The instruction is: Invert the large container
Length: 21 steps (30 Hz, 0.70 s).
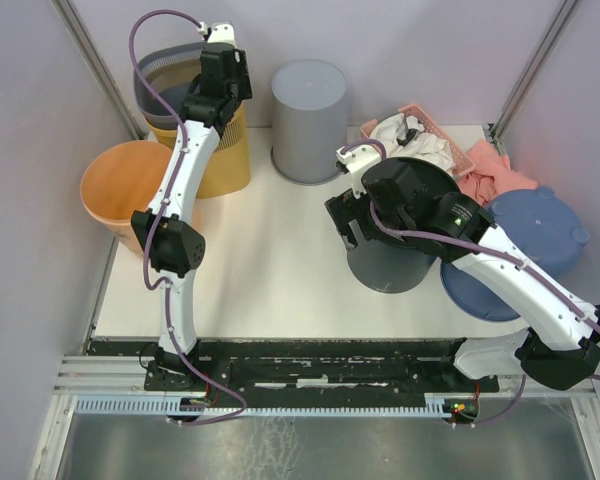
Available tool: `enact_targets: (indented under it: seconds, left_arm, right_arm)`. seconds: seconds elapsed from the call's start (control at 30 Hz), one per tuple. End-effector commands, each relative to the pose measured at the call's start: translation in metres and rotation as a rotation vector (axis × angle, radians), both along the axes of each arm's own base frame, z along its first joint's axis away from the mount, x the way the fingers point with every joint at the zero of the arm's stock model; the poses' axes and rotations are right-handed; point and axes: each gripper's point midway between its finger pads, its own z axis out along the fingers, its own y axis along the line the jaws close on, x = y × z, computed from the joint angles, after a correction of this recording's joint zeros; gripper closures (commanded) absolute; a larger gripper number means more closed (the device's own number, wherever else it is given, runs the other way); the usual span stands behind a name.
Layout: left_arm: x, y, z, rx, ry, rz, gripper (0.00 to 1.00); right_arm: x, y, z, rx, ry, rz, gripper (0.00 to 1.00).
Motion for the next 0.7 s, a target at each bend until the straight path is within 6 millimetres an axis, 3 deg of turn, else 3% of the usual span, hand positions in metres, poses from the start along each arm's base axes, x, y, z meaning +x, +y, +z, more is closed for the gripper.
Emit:
enact_targets:
  seconds: [0.0,0.3,0.43,0.57,0.67]
  left_arm:
    - [0.002,0.008,-0.006,0.061,0.014,0.018,0.45]
    - [0.003,0.011,-0.018,0.087,0.044,0.023,0.52]
    - [0.004,0.010,-0.020,0.083,0.045,0.020,0.69]
    - [0.000,0.003,-0.009,0.068,0.031,-0.020,0.95]
    - [-0.009,0.000,0.013,0.049,-0.004,-0.049,0.97]
  right_arm:
    - [0.004,0.004,0.012,0.039,-0.028,-0.010,0.01]
    - [0.003,0.004,0.014,0.049,-0.027,-0.008,0.01]
    - [0.003,0.002,0.012,0.047,-0.028,-0.014,0.01]
    - [0.004,0.004,0.012,0.048,-0.028,-0.013,0.01]
    - [0.005,0.005,0.013,0.051,-0.033,-0.012,0.01]
